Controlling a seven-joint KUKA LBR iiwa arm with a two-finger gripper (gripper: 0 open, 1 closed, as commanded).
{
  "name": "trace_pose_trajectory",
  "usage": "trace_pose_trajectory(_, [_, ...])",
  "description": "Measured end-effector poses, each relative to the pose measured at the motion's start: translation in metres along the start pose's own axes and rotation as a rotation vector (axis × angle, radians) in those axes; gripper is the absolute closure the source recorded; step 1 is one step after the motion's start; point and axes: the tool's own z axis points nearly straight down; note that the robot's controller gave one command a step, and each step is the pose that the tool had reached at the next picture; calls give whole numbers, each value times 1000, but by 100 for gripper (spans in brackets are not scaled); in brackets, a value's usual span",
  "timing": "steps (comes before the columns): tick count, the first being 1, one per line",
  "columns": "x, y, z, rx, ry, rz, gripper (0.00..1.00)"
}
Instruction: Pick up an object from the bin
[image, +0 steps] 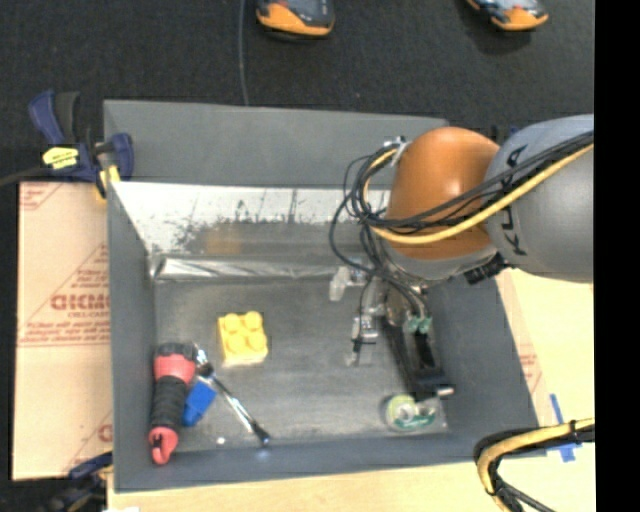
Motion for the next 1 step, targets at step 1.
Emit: trace_pose_trajectory(1, [-2, 0, -5, 0, -8, 1, 0])
